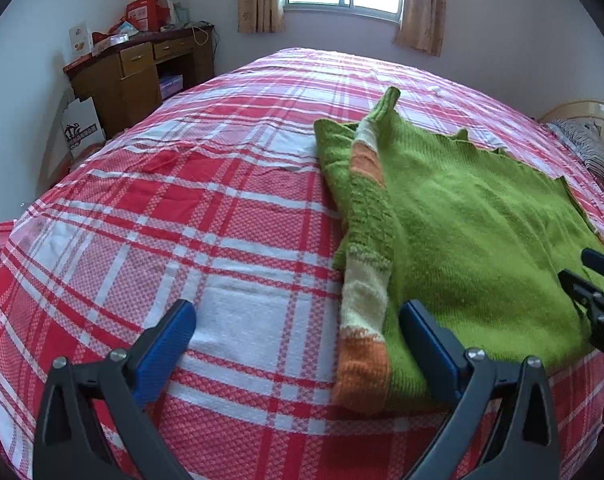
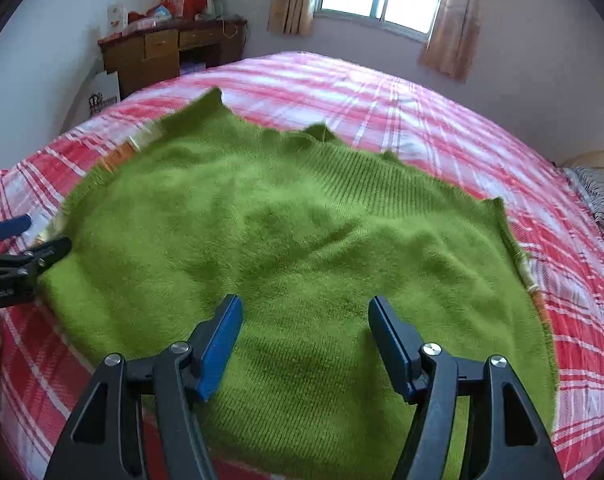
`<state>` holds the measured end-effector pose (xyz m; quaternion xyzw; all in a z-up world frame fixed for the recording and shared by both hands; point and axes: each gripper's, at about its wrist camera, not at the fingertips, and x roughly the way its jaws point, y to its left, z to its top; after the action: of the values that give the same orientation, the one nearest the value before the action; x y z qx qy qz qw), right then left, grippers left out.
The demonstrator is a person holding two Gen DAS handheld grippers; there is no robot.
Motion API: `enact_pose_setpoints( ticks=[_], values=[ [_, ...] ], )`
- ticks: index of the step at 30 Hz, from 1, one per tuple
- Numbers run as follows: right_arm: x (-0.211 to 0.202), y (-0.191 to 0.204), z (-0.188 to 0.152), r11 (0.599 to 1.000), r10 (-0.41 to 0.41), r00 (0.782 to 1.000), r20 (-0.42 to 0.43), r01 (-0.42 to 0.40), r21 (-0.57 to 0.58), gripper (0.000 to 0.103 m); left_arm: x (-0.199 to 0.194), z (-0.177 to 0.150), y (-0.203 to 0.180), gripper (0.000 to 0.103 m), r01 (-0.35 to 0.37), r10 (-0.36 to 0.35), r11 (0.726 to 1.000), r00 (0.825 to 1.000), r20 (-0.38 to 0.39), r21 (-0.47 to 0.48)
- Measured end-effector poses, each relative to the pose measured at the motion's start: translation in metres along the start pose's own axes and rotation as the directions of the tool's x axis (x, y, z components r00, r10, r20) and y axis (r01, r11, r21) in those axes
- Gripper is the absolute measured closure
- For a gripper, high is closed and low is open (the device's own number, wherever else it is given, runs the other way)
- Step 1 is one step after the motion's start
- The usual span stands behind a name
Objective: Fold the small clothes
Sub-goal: 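Reach both tools to the striped side edge of the folded sweater and grasp it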
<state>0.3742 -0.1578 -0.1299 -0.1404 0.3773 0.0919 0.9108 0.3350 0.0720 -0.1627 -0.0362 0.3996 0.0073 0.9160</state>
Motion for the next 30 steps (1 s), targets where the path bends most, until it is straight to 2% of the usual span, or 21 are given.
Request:
enact_pose_setpoints(
  ticks=[3, 6, 12, 16, 19, 25, 30],
  values=[
    [-0.010, 0.018, -0.006, 0.997, 0.010, 1.000, 0.021, -0.009, -0.082, 0.037, 0.000, 0.000, -0.001, 0.000, -0.003, 0.003, 1.000, 1.000, 0.000, 0.003],
    [-0.003, 0.030, -0.017, 0.990, -0.009, 1.000, -0.002, 0.009, -0.144, 0.037, 0.000, 0.001, 0.000, 0.000, 0.001, -0.001, 1.000, 1.000, -0.005, 0.004],
    [-0.001, 0.022, -0.021, 0.996, 0.020, 1.000, -0.010, -0.020, -0.088, 0.036, -0.005, -0.006, 0.001, 0.000, 0.002, -0.002, 1.000, 1.000, -0.007, 0.028],
    [-0.020, 0.031, -0.026, 0.993, 0.014, 0.999, 0.052, -0.008, -0.120, 0.036, -0.015, -0.010, 0.010, 0.000, 0.051, -0.051, 0.999, 0.999, 0.008, 0.016],
    [-0.038, 0.052, -0.031, 0.978, 0.048, 0.994, 0.102, -0.026, -0.205, 0.036, -0.023, -0.008, 0.022, 0.000, 0.083, -0.082, 0.996, 0.996, 0.032, -0.012],
    [-0.049, 0.100, -0.037, 0.931, 0.072, 0.985, 0.155, -0.011, -0.365, 0.036, -0.017, 0.021, 0.041, 0.000, 0.085, -0.083, 0.996, 0.996, 0.037, -0.042],
    [-0.047, 0.127, -0.039, 0.897, 0.076, 0.983, 0.165, 0.005, -0.442, 0.036, -0.006, 0.053, 0.040, 0.000, 0.123, -0.122, 0.992, 0.991, 0.049, -0.035]
  ],
)
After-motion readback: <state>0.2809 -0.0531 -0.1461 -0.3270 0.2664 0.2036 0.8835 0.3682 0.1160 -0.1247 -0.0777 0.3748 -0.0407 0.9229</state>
